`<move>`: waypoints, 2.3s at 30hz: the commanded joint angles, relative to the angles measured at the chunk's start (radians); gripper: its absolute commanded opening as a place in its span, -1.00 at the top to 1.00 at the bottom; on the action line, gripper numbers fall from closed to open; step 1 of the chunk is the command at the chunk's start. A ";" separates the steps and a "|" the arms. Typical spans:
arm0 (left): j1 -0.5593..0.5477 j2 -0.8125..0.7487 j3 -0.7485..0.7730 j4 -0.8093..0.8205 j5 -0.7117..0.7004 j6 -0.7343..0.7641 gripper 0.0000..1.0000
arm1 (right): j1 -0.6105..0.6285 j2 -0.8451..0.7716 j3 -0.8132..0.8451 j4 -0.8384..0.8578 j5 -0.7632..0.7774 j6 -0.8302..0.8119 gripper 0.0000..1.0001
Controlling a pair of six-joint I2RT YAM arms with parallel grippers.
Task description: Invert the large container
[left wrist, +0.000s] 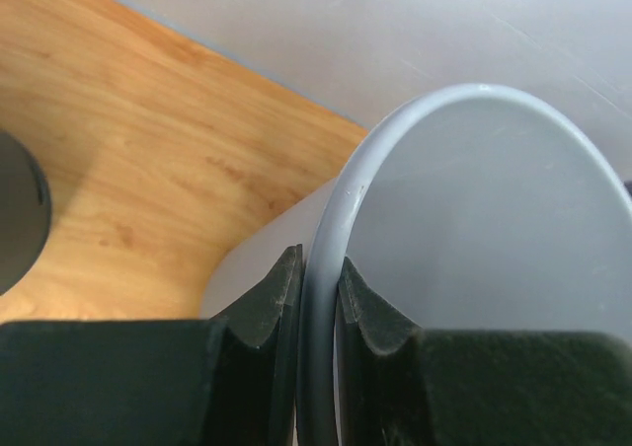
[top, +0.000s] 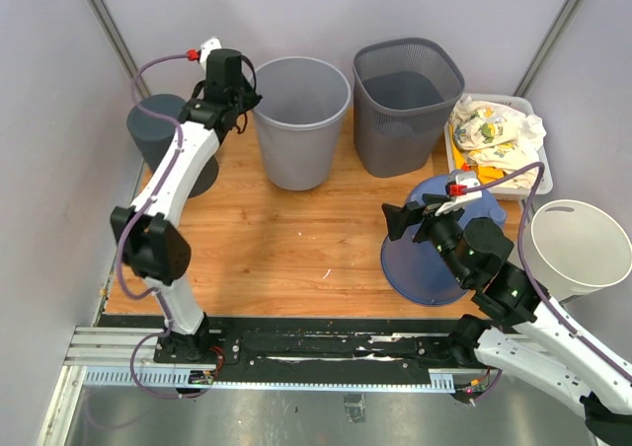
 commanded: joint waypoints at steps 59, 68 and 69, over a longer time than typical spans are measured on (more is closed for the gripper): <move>-0.196 -0.854 -1.018 0.291 0.025 -0.006 0.31 | -0.132 0.558 0.328 0.011 -0.394 0.219 -0.39; -0.197 -0.921 -1.037 0.275 0.000 -0.011 -0.22 | -0.143 0.571 0.308 0.016 -0.397 0.228 -0.08; -0.196 -0.932 -1.038 0.271 -0.006 -0.011 -0.24 | -0.145 0.571 0.308 0.014 -0.392 0.228 -0.01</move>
